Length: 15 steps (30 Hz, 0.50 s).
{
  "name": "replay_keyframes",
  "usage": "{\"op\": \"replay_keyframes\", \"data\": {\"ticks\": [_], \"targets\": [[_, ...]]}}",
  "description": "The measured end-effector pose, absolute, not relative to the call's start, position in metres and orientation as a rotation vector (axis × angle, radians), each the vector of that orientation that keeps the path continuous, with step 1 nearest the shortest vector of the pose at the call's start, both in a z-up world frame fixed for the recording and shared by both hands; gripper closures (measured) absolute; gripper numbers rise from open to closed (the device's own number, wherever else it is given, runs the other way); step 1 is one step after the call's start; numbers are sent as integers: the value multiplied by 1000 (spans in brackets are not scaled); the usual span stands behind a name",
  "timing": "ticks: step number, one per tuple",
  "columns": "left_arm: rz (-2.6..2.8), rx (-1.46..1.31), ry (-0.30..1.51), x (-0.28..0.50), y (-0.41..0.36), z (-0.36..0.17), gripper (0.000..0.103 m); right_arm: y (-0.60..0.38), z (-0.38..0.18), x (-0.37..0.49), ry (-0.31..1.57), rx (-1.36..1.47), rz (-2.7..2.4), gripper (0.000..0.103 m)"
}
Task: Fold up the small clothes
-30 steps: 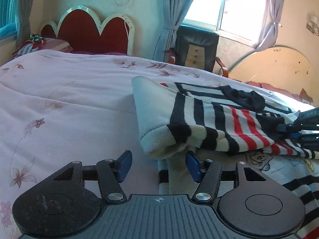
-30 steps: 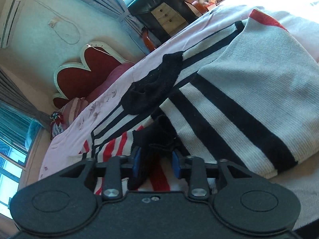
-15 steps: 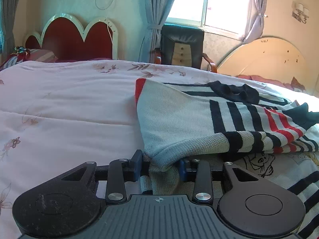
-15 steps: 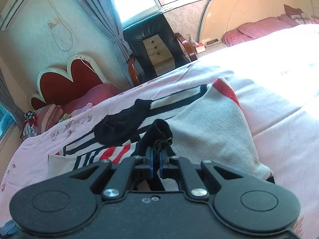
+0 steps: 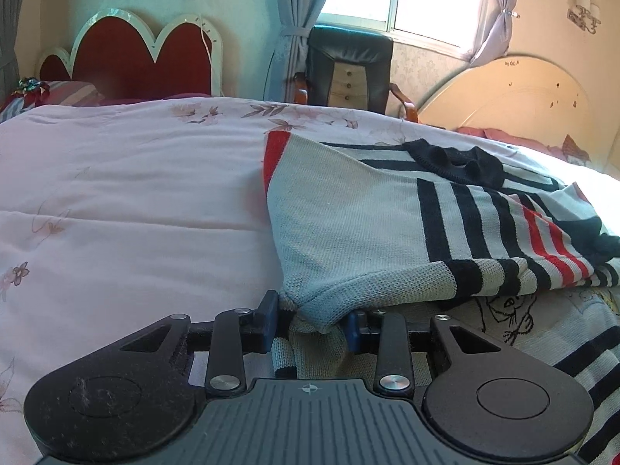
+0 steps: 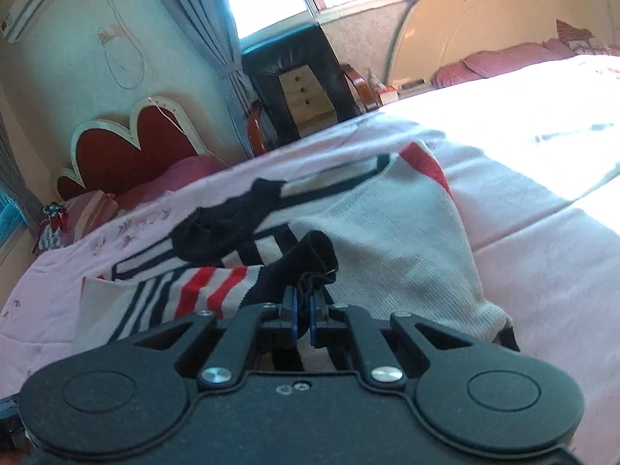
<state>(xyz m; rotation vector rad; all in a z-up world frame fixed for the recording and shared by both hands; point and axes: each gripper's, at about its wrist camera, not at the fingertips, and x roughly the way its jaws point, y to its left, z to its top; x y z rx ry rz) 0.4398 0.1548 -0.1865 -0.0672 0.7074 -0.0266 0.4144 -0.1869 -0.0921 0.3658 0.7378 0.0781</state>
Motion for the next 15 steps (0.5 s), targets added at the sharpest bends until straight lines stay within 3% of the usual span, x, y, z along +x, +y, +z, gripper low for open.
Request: {"op": "replay_keyframes", "data": {"ticks": [9,11,12,15], "targets": [[-60,-52,740,438,159,-180,68,-192,-111,415,778,388,64,97],[-63,-60,747,428,164,-168,64,-196,-104,415,792,397,64,83],[-64,-69,714,419,166,-160,63,-198,-97,411,774,387,51,81],[-107,-90,658,411,157,-143,63,-201,-79,401,728,344,93,87]]}}
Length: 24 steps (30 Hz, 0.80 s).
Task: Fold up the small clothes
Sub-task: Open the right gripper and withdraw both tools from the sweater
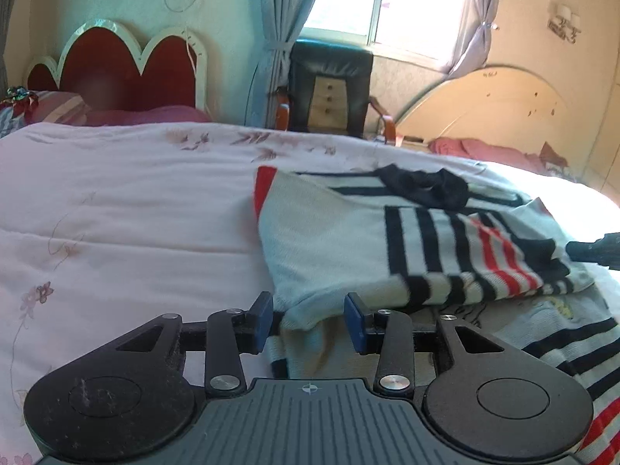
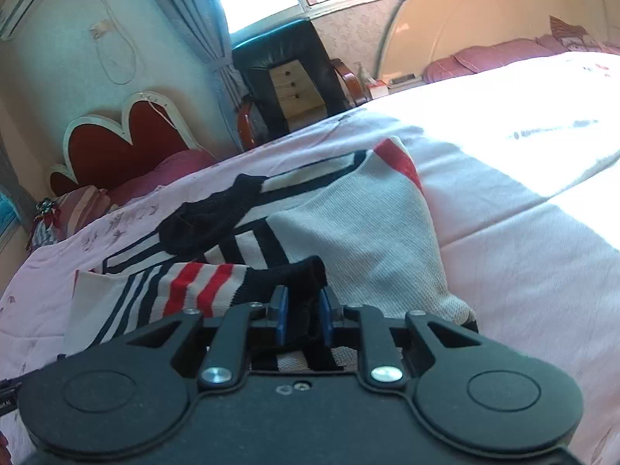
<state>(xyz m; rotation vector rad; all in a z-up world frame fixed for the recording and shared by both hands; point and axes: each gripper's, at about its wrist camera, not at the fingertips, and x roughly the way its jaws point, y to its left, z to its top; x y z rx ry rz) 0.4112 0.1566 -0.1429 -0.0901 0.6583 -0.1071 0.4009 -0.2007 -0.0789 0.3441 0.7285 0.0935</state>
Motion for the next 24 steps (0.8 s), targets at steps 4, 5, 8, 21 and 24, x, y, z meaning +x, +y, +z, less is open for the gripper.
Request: {"op": "replay_keyframes", "data": {"ticks": [4,5,8,21,24], "targets": [[-180,-102,644,436,123,-152,63,-183,-80,407,740,283,156,88],[-193,-110,657,444,116,-161,62,-176,-84,410,750,265,166,88],[-188,-114,719,458,107,-185,60,-167,-99,417,810,199,129,95],[-204,-40,725,541,66,-183,59,-101,-97,477,786,206,300,88],[-206,-40,719,538,68,-180,58,-90,-111,484,801,158,263,91]]}}
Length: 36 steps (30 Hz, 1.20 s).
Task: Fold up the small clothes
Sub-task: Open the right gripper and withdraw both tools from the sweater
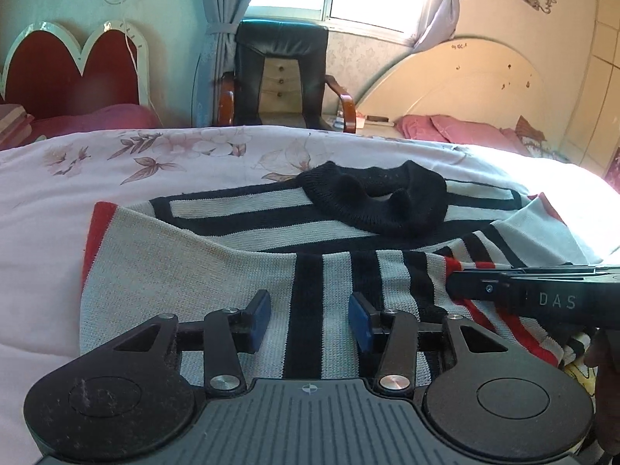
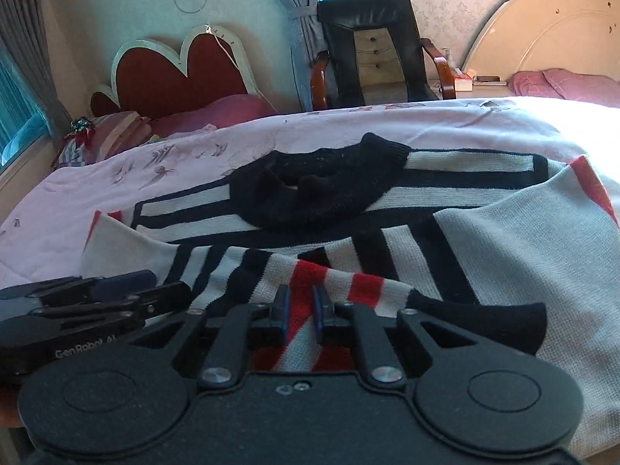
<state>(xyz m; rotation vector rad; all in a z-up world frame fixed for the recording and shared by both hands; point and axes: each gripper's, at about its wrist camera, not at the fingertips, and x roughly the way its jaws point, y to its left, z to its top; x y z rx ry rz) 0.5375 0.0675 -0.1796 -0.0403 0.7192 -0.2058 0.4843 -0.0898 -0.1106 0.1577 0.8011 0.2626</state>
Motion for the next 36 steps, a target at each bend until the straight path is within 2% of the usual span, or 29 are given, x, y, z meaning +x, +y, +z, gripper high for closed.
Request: {"op": "replay_keyframes", "data": {"ticks": [4,10,12,21,28,32,36], "targets": [[-148,-36,647,538,94,-166,58,-94,-100,477,779,145,267,85],[-73,8,717,577,134,-180,58,-94,-104,485,788,145,279,86],[-90,-4,711,578,140,-183,54,-88,-104,492,789,135,284,87],[-91,14,700,577,137,-184,52,-73,-105,513,795,100,273,84],[-152,-39,662,550,113,-160,52,-53,-90,504,743,118,379,84],[-177,5,708,539,84,-179,52,-42,-97,502,779,104,407,86],[-167,-27,681,525,105,-188,52,-68,-100,485,777,39,349,89]]}}
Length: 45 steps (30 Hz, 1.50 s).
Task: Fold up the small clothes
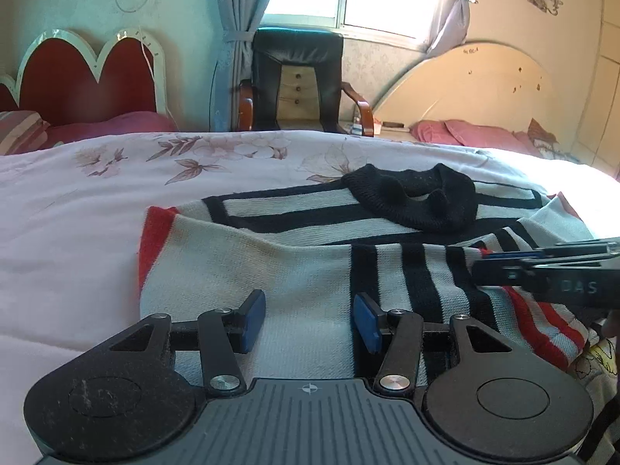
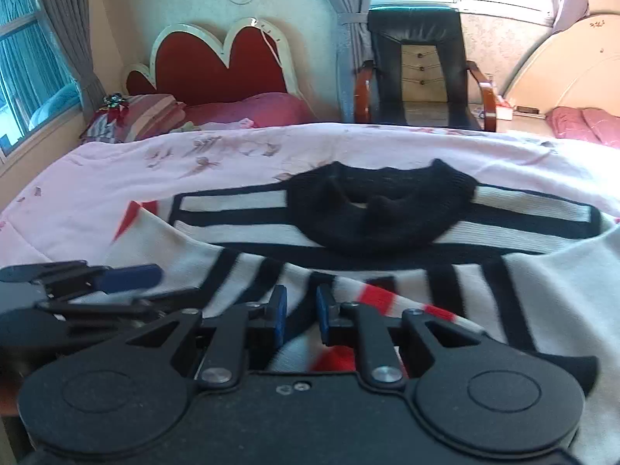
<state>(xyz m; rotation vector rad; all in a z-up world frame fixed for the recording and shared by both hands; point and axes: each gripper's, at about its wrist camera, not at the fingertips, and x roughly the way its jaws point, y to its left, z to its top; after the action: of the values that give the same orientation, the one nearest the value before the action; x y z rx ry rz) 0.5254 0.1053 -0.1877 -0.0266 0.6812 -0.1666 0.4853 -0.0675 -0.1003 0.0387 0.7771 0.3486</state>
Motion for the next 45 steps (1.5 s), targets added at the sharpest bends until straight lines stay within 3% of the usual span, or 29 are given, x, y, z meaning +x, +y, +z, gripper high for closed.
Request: {"op": "replay_keyframes", "data": {"ticks": [4,9,11,12,20,22,26,35,37,45], "targets": [[-149,16,664,517,119,-188,52,-129,-101,465,767,25,233,98],[-110,51,681,520,109,-184,52,-172,-97,446,760,65,200,99],[-94,36,680,516,106,-178,52,-180,-88,436,712,85,154,74],[-93,24,677,512,106,-176,52,-185,-85,431,692,109,139,74],[-76,3,683,488,93,-184,52,-204,-104,433,787,243,187,79],[-68,21,686,488,90,-184,52,-204,-103,433,792,251,193,92],[-64,31,684,487,89,-184,52,-204,-93,420,767,201,206,95],[-31,58,692,483,78,-176,51,-209,-103,417,796,233,205,95],[-69,47,671,475,69,-168,51,-211,-96,411,774,218,191,84],[-74,48,686,471,25,-180,50,-213,-97,391,773,155,200,86]]}}
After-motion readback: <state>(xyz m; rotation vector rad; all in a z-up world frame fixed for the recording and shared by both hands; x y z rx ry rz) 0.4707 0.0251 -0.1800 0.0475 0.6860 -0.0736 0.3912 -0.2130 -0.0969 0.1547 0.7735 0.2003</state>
